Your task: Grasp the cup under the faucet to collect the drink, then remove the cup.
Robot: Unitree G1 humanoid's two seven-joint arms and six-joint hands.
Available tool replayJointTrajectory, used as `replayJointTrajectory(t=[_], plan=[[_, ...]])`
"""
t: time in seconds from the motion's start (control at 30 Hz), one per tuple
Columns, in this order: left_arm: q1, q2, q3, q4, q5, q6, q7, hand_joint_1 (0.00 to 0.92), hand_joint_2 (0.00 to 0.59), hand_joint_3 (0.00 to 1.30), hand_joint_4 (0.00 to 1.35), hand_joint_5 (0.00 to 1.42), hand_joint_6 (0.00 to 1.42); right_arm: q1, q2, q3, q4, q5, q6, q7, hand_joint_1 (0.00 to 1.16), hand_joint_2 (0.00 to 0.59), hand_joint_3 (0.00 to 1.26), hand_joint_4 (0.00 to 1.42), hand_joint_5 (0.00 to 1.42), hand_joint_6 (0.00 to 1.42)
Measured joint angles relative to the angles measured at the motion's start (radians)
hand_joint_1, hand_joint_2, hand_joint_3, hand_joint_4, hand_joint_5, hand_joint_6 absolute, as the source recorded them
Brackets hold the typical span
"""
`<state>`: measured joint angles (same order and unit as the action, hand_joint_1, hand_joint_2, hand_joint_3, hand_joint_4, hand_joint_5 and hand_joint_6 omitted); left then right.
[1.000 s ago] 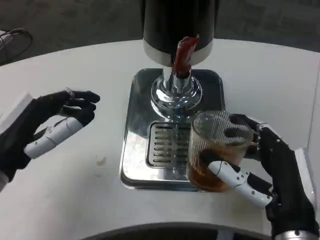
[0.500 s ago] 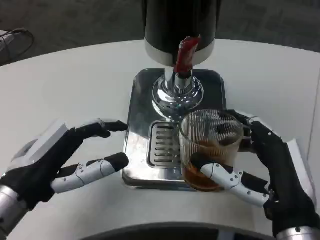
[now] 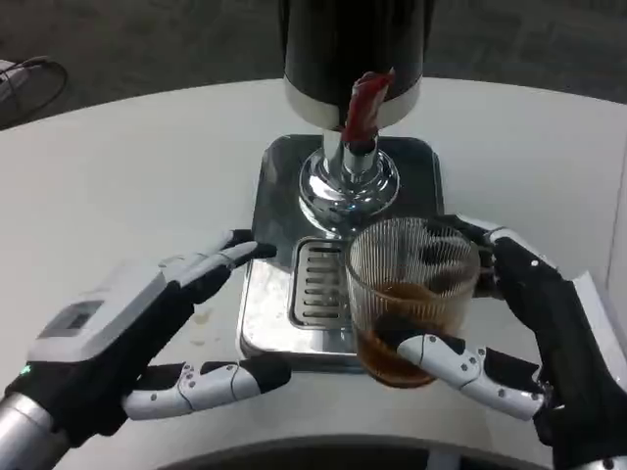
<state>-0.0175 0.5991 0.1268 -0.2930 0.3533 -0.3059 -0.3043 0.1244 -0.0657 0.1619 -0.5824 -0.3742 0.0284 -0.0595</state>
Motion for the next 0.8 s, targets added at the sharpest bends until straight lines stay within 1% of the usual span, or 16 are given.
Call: replayJointTrajectory(t=[0.17,0.33,0.47,0.6,0.8], plan=[[0.059,-0.006,0.011,-0.085,0.011,0.027,0.000,0.000,0.091,0.11,0.00,0.03,0.10,0.028,-0.018,0.000,-0.031,0.011,-0.006,0.020,0.78,0.239,0.68,0.80,0.83,0.42],[0.109,-0.014,0.013,-0.148,0.016,0.047,0.000,0.000,0.090,0.10,0.00,0.02,0.08,0.040,-0.025,-0.001,-0.061,0.029,-0.009,0.037,0.78,0.238,0.69,0.81,0.84,0.43],[0.155,-0.015,0.015,-0.186,0.033,0.061,-0.001,0.000,0.092,0.09,0.00,0.00,0.07,0.067,-0.054,-0.006,-0.091,0.038,-0.021,0.065,0.78,0.238,0.69,0.81,0.84,0.43],[0.187,-0.015,0.020,-0.216,0.041,0.065,-0.001,0.000,0.093,0.07,0.00,0.00,0.06,0.083,-0.066,-0.018,-0.102,0.049,-0.032,0.081,0.78,0.238,0.69,0.81,0.84,0.44],[0.221,-0.017,0.022,-0.245,0.043,0.067,-0.001,0.000,0.098,0.04,0.00,0.00,0.05,0.103,-0.067,-0.030,-0.135,0.059,-0.033,0.096,0.78,0.238,0.69,0.81,0.84,0.44]])
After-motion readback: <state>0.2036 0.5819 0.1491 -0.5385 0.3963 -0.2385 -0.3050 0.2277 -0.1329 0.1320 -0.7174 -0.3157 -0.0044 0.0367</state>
